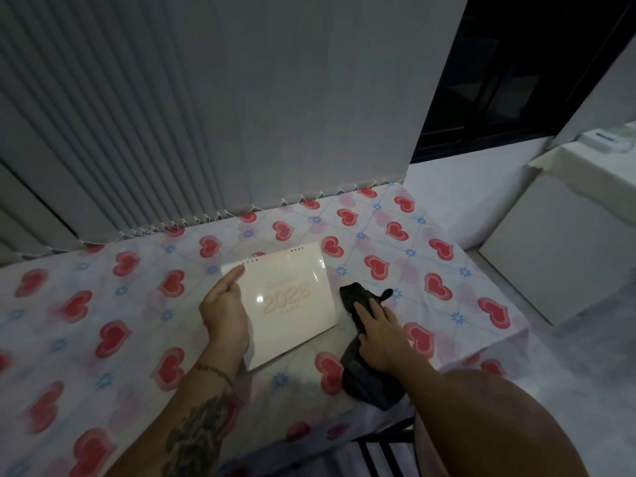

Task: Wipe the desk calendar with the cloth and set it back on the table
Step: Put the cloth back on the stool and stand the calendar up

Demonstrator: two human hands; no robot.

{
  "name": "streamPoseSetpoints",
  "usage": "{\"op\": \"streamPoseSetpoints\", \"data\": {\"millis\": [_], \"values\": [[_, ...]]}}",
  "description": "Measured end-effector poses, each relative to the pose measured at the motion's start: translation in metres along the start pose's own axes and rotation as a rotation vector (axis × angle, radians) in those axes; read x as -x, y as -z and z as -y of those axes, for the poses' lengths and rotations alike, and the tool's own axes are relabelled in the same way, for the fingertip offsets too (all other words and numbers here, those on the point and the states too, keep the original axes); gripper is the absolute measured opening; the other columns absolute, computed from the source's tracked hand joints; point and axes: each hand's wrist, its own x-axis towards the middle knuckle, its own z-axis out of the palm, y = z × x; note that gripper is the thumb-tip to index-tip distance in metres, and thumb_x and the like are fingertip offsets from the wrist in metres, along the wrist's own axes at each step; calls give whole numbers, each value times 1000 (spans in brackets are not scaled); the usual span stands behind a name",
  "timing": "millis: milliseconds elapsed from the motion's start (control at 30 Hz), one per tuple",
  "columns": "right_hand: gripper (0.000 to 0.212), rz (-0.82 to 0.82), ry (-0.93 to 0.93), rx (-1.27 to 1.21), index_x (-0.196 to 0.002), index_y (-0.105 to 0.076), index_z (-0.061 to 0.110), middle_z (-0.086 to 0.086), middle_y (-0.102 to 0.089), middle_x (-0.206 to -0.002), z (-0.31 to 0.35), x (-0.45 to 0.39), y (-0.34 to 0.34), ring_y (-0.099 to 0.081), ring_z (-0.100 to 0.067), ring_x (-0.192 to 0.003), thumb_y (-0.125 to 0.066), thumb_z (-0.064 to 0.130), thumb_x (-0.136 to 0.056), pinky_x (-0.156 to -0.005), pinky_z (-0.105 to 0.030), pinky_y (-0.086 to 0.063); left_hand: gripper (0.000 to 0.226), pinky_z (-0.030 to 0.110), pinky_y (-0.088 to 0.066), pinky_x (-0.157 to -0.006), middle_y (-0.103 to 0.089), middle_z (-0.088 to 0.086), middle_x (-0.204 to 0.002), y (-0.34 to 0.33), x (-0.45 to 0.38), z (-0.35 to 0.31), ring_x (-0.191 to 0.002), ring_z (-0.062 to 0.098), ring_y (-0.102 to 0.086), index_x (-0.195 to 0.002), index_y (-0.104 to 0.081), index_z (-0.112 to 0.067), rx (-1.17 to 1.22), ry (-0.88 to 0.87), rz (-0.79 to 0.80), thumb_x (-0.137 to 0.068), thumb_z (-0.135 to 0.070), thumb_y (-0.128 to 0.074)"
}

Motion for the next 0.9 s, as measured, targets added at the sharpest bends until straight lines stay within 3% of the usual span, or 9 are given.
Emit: {"op": "streamPoseSetpoints", "data": {"millis": [133, 367, 500, 667, 767, 900], "values": [[77, 15, 3, -39, -156, -9, 23, -9, -3, -165, -3, -4, 0, -4, -36, -148, -51, 18, -92, -118, -49, -17, 41, 22, -53, -72, -69, -8, -94, -3, -2, 6, -81, 16, -61, -98, -81, -23, -28, -1, -4, -93, 2, -49], [83, -21, 13, -94, -156, -16, 15, -10, -14, -164, -4, -2, 5, -19, -32, -146, -56, 6, -83, -117, -43, -25, 47, 5, -49, -53, -68, -16, -93, -14, -4, 5, -82, 8, -63, -81, -81, -30, 14, -22, 52, -93, 3, -49], [81, -21, 9, -146, -155, -21, 14, -9, -17, -163, -2, 1, 9, -23, -31, -145, -56, 4, -82, -116, -41, -28, 47, 16, -55, -56, -72, -6, -97, -13, -10, 8, -83, 17, -67, -76, -81, -30, 15, 5, 69, -93, 2, -51], [75, -13, -2, -228, -152, -30, 16, -9, -22, -162, -3, 3, 17, -28, -32, -144, -54, 1, -83, -114, -40, -27, 42, 49, -60, -86, -75, 3, -99, -6, -18, 15, -96, 34, -70, -85, -82, -29, 14, 102, 45, -94, -4, -49], [74, -14, -25, -250, -152, -31, 17, -9, -21, -162, 0, 5, 17, -26, -31, -145, -53, 0, -84, -116, -40, -24, 40, 52, -62, -79, -76, 4, -94, -2, -23, 16, -88, 34, -71, -87, -81, -32, -7, 120, 47, -94, -9, -50], [73, -42, -60, -274, -152, -31, 19, -9, -22, -162, 3, 10, 15, -27, -31, -144, -53, 0, -85, -116, -41, -26, 40, 43, -64, -68, -76, 4, -89, 4, -33, 18, -78, 29, -72, -82, -82, -32, -27, 136, 34, -93, -7, -52]]}}
